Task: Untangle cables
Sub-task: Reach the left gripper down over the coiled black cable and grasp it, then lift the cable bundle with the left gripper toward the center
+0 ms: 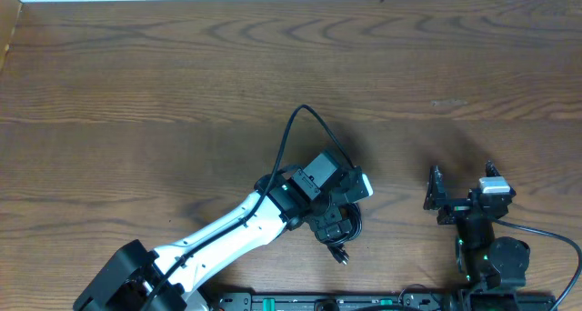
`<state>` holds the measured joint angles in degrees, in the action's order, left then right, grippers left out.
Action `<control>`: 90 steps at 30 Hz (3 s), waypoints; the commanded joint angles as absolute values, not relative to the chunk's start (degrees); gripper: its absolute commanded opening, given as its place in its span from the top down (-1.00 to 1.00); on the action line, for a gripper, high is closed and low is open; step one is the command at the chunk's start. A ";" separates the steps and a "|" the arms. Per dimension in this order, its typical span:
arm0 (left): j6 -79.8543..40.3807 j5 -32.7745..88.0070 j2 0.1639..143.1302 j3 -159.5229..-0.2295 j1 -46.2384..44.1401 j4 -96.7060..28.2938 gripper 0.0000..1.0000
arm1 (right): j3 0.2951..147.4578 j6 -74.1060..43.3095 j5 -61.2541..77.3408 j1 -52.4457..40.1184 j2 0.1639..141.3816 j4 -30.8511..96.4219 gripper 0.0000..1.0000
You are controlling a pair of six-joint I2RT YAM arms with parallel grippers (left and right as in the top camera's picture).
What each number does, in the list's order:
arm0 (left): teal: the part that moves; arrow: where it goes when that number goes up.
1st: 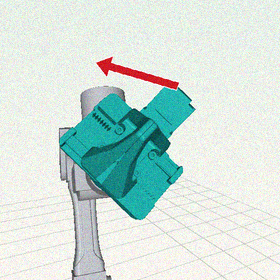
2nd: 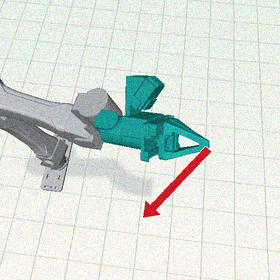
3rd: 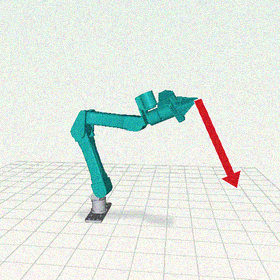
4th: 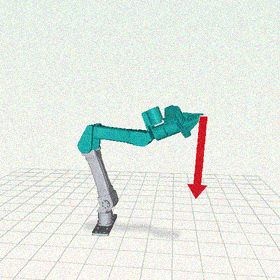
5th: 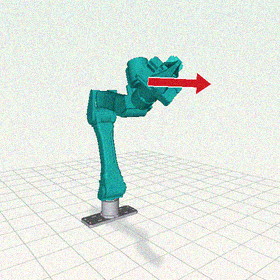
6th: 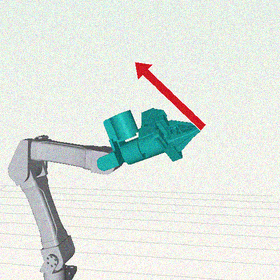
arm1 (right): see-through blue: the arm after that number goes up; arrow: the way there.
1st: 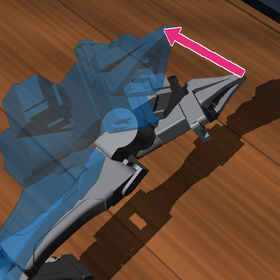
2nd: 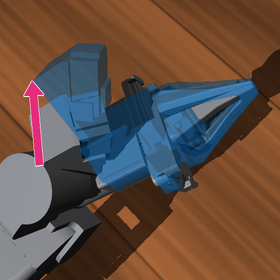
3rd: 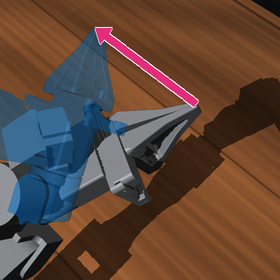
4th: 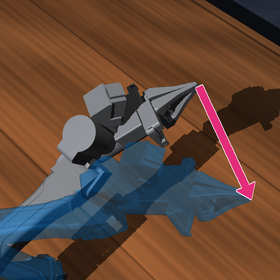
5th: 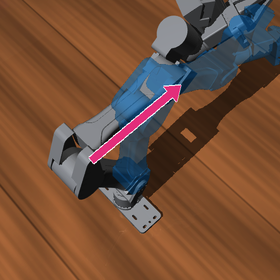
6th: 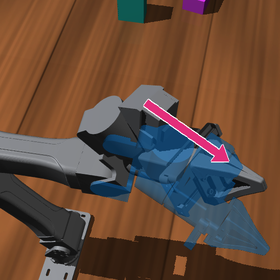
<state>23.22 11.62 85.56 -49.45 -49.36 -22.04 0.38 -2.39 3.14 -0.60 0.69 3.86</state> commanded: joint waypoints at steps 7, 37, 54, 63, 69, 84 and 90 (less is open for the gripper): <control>24.43 7.25 86.70 -50.74 -49.47 -22.11 -0.98 | 0.30 -2.94 2.94 -0.97 0.38 4.10 -0.99; 26.35 5.93 96.95 -50.74 -49.47 -20.16 -0.69 | 0.30 -2.94 2.94 -0.97 0.38 4.10 -0.98; 24.97 5.89 97.76 -50.87 -49.47 -18.59 0.85 | 0.30 -2.92 2.94 -0.97 0.38 4.10 -0.99; 22.76 -4.51 83.48 -50.87 -49.47 -18.76 0.85 | 0.30 -2.94 2.94 -0.97 0.38 4.10 -0.98; 21.45 -9.45 71.22 -50.87 -49.47 -18.79 0.85 | 0.32 -2.94 2.94 -0.97 0.38 4.10 -0.98; 6.26 -16.40 47.42 -50.87 -49.47 -18.98 0.85 | 0.30 -2.92 2.94 -0.97 0.38 4.10 -0.99; 0.84 -16.36 43.68 -50.87 -49.47 -20.36 0.85 | 0.30 -2.94 2.94 -0.97 0.38 4.08 -0.99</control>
<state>5.72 -15.38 45.06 -50.17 -49.41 -20.18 0.38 -2.39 3.14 -0.60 0.69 3.86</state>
